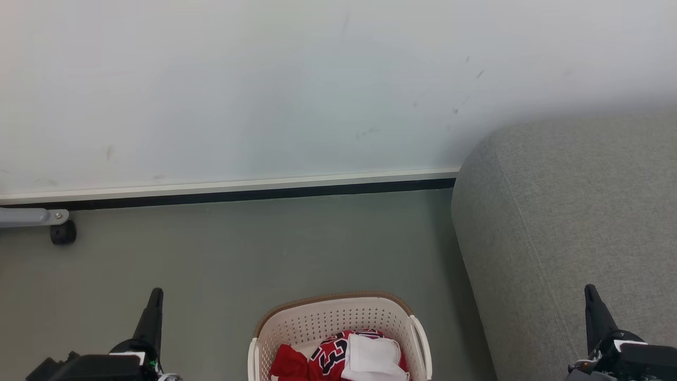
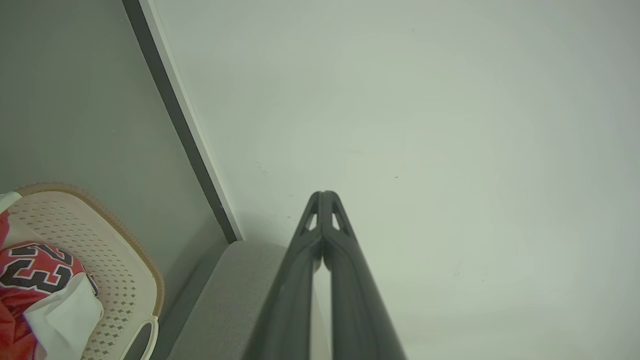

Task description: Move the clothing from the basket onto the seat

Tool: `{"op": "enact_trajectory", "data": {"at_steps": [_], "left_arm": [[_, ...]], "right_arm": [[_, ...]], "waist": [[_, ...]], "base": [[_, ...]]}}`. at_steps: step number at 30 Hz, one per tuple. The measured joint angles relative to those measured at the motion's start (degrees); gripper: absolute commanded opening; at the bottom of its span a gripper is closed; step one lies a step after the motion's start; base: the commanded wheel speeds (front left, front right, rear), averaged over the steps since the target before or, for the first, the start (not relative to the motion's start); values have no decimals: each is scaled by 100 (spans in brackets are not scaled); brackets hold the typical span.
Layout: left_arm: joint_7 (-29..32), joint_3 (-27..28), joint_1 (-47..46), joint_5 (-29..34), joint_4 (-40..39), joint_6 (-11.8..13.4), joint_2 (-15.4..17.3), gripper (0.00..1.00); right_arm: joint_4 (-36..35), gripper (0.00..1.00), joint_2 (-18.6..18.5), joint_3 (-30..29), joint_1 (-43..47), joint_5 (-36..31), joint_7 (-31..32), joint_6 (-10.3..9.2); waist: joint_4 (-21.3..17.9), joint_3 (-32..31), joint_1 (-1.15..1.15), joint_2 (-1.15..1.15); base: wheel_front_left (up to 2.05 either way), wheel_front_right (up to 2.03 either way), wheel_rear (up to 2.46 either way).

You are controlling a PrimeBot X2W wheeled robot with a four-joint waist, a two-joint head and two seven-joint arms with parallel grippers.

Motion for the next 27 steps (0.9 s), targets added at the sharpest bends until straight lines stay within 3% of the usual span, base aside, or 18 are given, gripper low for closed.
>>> {"op": "enact_trajectory", "data": {"at_steps": [27], "left_arm": [[0,0,0,0,0,0,0,0]], "right_arm": [[-1,0,0,0,0,1,0,0]], "waist": [[0,0,0,0]], "base": [[0,0,0]]}}
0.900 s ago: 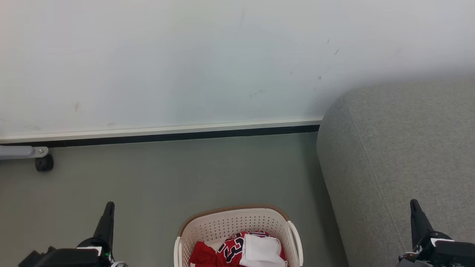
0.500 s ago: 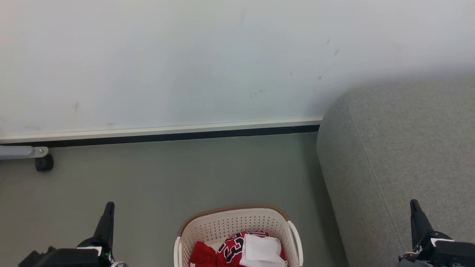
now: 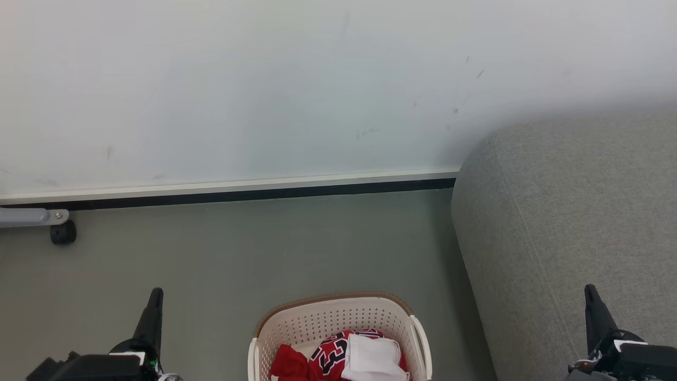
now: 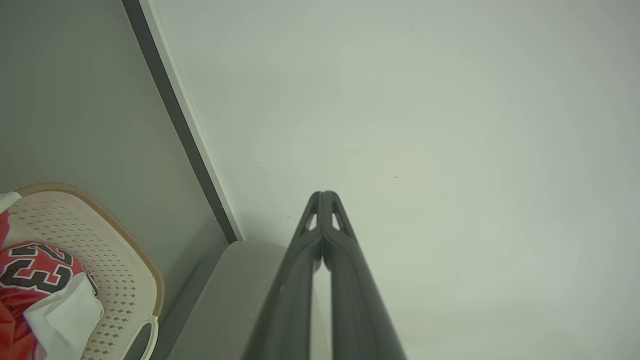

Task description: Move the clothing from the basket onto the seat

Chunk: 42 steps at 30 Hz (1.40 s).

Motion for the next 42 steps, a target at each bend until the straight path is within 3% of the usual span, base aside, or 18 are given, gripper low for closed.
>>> {"op": "enact_trajectory", "data": {"at_steps": [42], "left_arm": [[0,0,0,0,0,0,-1,0]], "right_arm": [[0,0,0,0,0,-1,0,0]], "waist": [[0,0,0,0]], "base": [[0,0,0]]}}
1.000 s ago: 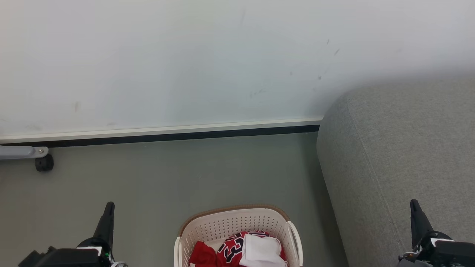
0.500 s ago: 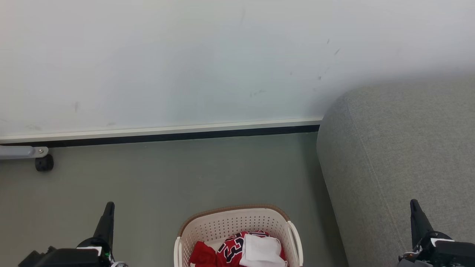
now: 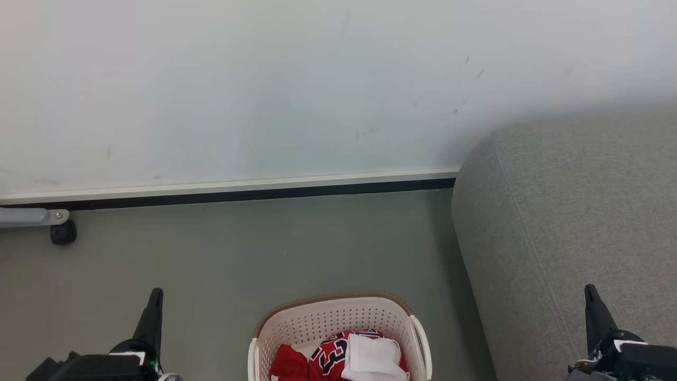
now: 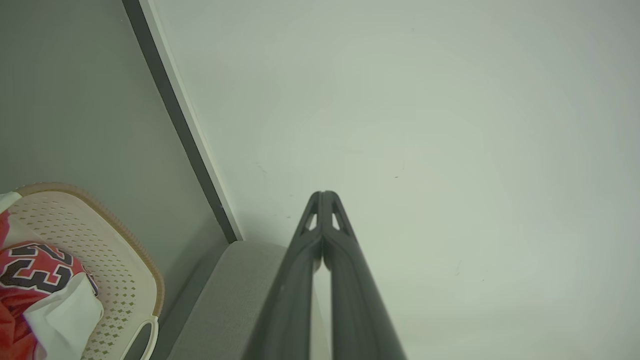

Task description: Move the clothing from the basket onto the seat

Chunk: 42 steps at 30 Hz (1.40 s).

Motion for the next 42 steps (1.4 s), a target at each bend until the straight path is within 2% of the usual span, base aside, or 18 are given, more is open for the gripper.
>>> {"op": "enact_trajectory", "data": {"at_steps": [19,20,27,36,42], "left_arm": [[0,0,0,0,0,0,0,0],[0,0,0,0,0,0,0,100],[-5,-52,305,0,309,8,-68,100],[-201,-280,313,68,256,9,-67,100],[-315,-390,287,332,199,38,-65,100]], "right_arm": [[0,0,0,0,0,1,0,0],[0,100,0,0,0,0,0,0],[324,100,97,57,268,-2,-13,-7],[274,100,98,198,277,-78,-203,-8],[190,100,97,258,279,-298,-313,-60]], "waist": [[0,0,0,0],[0,0,0,0],[0,0,0,0],[4,-20,0,0],[8,-35,0,0]], "base": [[0,0,0],[0,0,0],[0,0,0],[0,0,0],[0,0,0]]}}
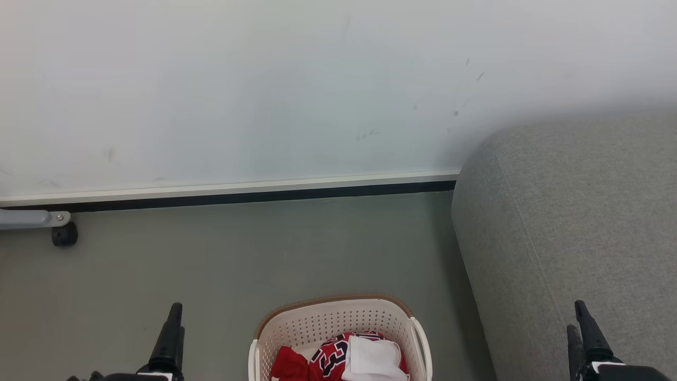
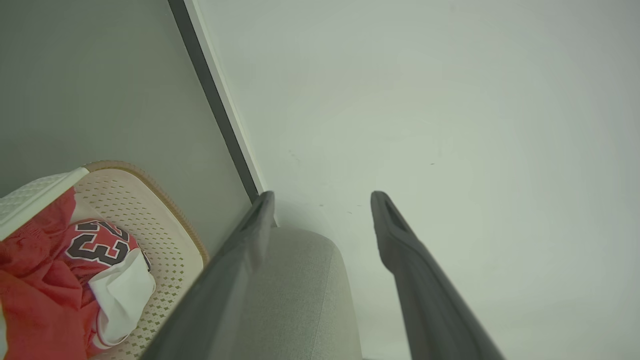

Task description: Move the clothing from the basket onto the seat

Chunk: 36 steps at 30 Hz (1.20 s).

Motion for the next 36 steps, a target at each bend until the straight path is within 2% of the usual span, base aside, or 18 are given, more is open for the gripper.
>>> {"op": "enact_trajectory", "data": {"at_steps": [12,25,36], "left_arm": [[-253,-245,-35,910,-154,202,3,100],[-549,-681,-83,2555,-328,515,165,100],[-767,-864,-82,3542,-425,676,263,100]], "right_arm": [[-185,100,-25,377,1,-1176,-255,-249],[-377,100,-191,889,-4,-2563,-554,-458],[-458,100,-296,1182,-4,-3487,-756,-602]], "waist": [[-1,-24,1,0],[-6,-38,1,0],[-15,-41,1,0]], "base": [[0,0,0],[0,0,0],[0,0,0]]}}
